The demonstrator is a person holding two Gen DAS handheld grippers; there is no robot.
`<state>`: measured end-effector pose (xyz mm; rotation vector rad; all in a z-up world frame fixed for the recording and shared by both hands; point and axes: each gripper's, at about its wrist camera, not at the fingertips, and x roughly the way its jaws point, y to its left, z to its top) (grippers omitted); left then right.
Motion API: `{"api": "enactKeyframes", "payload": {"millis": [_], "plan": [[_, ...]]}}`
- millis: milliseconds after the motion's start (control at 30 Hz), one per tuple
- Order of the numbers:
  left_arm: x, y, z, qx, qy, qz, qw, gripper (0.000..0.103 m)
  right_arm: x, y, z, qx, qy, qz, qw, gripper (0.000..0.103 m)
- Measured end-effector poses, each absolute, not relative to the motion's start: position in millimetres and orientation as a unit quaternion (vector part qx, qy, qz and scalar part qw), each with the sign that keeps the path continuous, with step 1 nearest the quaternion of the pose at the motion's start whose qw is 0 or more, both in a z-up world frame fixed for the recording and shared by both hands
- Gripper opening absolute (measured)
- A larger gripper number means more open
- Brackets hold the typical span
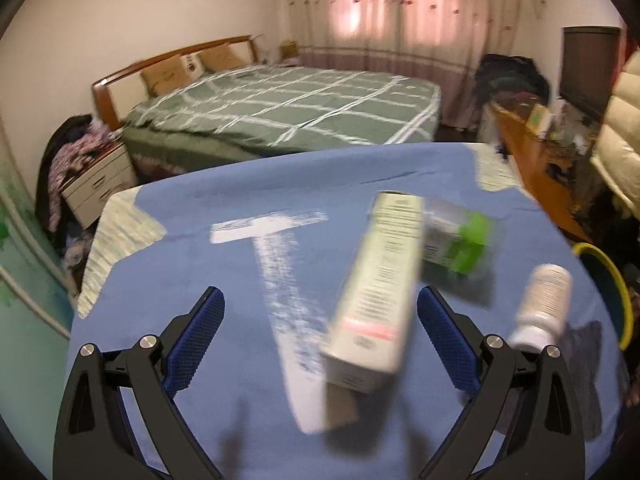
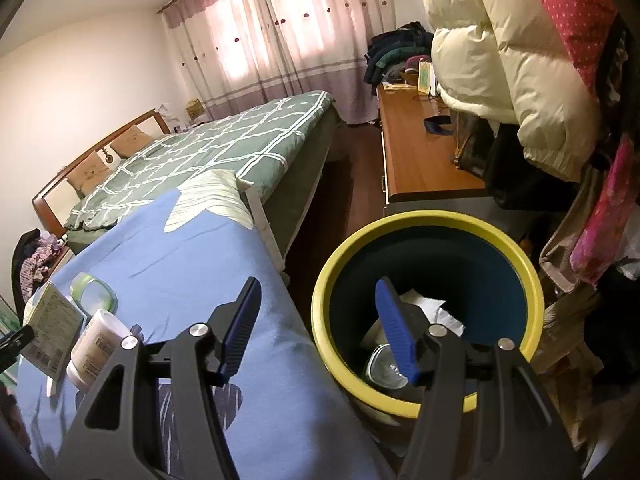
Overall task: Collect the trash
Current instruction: 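Reach the left tool to the bed and grasp the tissue box, then carry the tissue box over the bin and open the left tool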
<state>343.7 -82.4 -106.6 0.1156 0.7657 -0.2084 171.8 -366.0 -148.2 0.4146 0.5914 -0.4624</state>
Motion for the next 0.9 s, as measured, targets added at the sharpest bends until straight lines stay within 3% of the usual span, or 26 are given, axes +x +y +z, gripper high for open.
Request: {"api": "enactKeyframes", "payload": {"millis": [267, 567, 900], "plan": [[369.1, -39.2, -111.5, 0.027, 0.38, -0.051, 0.923, 0.096, 175.8, -367.5, -149.9, 0.207, 0.293, -0.216, 0.908, 0.057], [395.6, -70.9, -129.3, 0.062, 0.426, -0.161, 0.888, 0.096, 176.3, -367.5, -151.0, 0.209, 0.295, -0.216, 0.907, 0.06], [422.3, -80.6, -149.0, 0.111, 0.466, -0.159, 0.863, 0.095, 177.0, -366.5, -153.7, 0.211, 0.299, -0.208, 0.907, 0.061]]}}
